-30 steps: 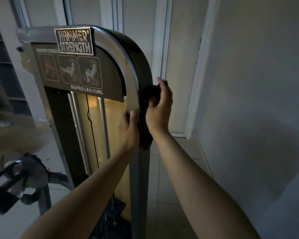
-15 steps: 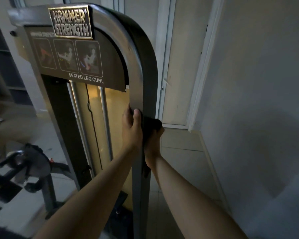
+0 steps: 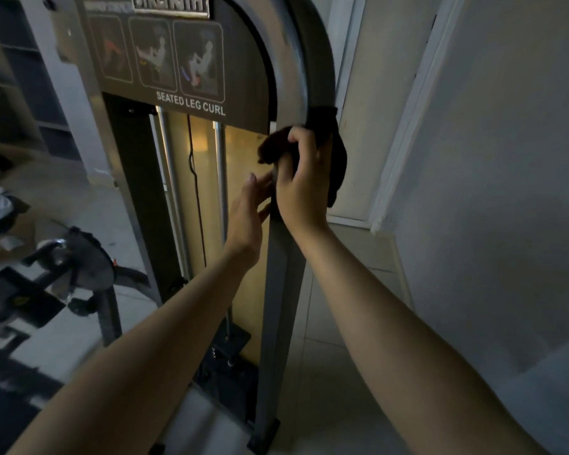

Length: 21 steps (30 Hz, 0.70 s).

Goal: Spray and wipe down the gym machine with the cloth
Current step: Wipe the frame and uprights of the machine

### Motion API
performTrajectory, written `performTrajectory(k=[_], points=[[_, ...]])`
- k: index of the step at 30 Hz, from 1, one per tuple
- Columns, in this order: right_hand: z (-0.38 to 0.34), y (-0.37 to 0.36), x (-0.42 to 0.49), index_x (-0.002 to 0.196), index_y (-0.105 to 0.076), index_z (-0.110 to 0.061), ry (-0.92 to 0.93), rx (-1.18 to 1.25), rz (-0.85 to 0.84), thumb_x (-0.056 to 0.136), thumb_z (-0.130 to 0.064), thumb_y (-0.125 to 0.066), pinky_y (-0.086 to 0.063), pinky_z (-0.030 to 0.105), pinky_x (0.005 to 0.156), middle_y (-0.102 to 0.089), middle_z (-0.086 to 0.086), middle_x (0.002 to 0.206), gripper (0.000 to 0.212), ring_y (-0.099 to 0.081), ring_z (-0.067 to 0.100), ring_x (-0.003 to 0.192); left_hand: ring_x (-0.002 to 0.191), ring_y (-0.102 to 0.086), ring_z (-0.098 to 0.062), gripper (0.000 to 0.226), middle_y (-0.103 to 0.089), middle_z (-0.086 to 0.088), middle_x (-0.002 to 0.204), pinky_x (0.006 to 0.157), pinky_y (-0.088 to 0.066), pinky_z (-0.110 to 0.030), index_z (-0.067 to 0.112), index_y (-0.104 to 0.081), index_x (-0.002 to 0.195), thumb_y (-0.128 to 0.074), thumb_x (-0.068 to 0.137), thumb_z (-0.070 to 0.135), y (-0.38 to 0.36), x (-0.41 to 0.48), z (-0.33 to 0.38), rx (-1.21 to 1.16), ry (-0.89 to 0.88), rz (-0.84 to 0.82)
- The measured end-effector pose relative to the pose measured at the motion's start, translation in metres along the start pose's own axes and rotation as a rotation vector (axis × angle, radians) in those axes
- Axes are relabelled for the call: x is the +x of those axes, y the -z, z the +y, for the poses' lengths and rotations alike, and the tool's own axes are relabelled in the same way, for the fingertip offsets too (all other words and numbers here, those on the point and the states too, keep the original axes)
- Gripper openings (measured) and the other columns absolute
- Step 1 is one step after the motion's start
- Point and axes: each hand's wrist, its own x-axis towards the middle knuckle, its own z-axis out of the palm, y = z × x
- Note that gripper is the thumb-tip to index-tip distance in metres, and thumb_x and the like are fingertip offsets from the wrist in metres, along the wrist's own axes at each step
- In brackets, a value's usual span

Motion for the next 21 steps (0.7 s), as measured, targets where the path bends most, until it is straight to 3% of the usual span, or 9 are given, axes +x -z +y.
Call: performTrajectory(k=[4,7,10,12,16,18,21], points=[[0.028,0.004,-0.05,0.12,-0.061,-0.008,0.093,-0.138,-0.119,0.1,-0.019,-0.053,-0.051,0.021,0.091,-0.052,0.018,0.13,0.024,-0.057,0.024,0.116,0.115,-0.063,-0.018,0.05,-0.07,-0.006,0.118,0.103,-0.046,-0.041,0.011,-0.065,0.127,-0.031,0.109,0.043,0.008,-0.008,-0.012,0.073,-0.005,0.084],[0.031,0.006,-0.088,0.124,-0.059,-0.005,-0.201,0.045,-0.07,0.099,-0.018,-0.057,-0.054,0.026,0.084,-0.065,0.007,0.116,0.028,-0.064,0.016,0.106,0.112,-0.065,-0.012,0.034,-0.07,-0.003,0.117,0.094,-0.051,-0.028,0.01,-0.064,0.129,-0.04,0.109,0.024,0.01,-0.024,-0.034,0.107,0.031,0.065],[0.042,0.003,-0.122,0.139,-0.052,-0.012,-0.372,0.099,-0.11,0.099,-0.018,-0.059,-0.051,0.043,0.101,-0.066,0.009,0.124,0.04,-0.064,0.023,0.117,0.112,-0.063,0.001,0.031,-0.067,0.006,0.122,0.089,-0.052,-0.016,0.019,-0.06,0.132,-0.045,0.106,0.012,0.009,-0.04,-0.049,0.077,0.105,0.069],[0.048,0.003,-0.146,0.143,-0.048,-0.016,-0.447,0.106,-0.143,0.1,-0.016,-0.059,-0.048,0.05,0.106,-0.065,0.011,0.128,0.044,-0.062,0.027,0.121,0.116,-0.06,0.002,0.034,-0.064,0.008,0.128,0.093,-0.052,-0.018,0.025,-0.058,0.136,-0.046,0.106,0.012,0.011,-0.049,-0.063,0.085,0.152,0.069],[0.053,-0.004,-0.175,0.141,-0.049,-0.021,-0.593,0.138,-0.146,0.101,-0.016,-0.056,-0.048,0.052,0.107,-0.064,0.012,0.13,0.041,-0.062,0.026,0.12,0.126,-0.054,-0.004,0.035,-0.06,0.012,0.132,0.104,-0.047,-0.027,0.039,-0.053,0.137,-0.044,0.108,0.021,0.013,-0.06,-0.077,0.132,0.211,0.07],[0.052,0.001,-0.173,0.133,-0.056,-0.02,-0.608,0.084,-0.141,0.101,-0.014,-0.055,-0.048,0.053,0.105,-0.065,0.015,0.125,0.033,-0.064,0.03,0.117,0.119,-0.058,0.0,0.034,-0.061,0.011,0.129,0.094,-0.05,-0.02,0.036,-0.052,0.137,-0.041,0.108,0.022,0.013,-0.066,-0.075,0.104,0.237,0.06],[0.037,0.016,-0.145,0.106,-0.06,-0.02,-0.338,-0.06,-0.2,0.095,-0.013,-0.058,-0.056,0.041,0.093,-0.059,0.006,0.114,0.013,-0.061,0.024,0.107,0.1,-0.066,0.005,0.03,-0.066,0.004,0.119,0.076,-0.051,-0.01,0.025,-0.056,0.131,-0.035,0.11,0.026,0.013,-0.069,-0.071,0.066,0.24,0.049]])
